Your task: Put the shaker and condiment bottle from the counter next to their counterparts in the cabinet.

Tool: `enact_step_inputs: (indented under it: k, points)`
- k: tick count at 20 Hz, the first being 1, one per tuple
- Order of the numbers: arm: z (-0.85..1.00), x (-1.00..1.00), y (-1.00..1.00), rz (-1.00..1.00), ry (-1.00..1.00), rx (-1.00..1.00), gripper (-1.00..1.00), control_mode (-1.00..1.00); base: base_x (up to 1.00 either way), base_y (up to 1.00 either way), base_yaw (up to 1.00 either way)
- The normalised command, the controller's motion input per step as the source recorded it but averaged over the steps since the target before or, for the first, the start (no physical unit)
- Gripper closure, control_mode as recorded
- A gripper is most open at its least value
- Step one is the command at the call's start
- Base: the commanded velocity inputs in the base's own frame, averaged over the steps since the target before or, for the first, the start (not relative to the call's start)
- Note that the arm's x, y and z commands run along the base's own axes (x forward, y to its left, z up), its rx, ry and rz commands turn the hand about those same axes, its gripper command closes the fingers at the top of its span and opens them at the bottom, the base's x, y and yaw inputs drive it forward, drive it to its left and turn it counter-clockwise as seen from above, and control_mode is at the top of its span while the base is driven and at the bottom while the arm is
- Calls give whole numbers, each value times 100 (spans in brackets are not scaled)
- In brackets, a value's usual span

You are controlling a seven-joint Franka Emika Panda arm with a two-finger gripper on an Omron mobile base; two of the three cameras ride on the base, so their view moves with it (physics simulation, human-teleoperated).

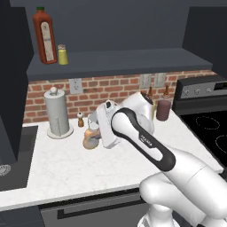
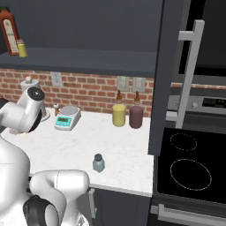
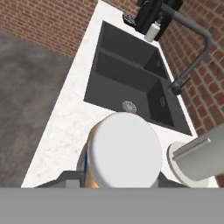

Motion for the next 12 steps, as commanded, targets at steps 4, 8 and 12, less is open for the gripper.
enact_step_inputs:
  k: [4, 8, 12]
  points:
    - [34, 0, 0, -13, 0, 4, 100, -100, 0, 0, 0]
    - [38, 0, 0, -16, 0, 3, 100, -100, 0, 0, 0]
    - [39, 0, 0, -18, 1, 2, 100, -100, 0, 0, 0]
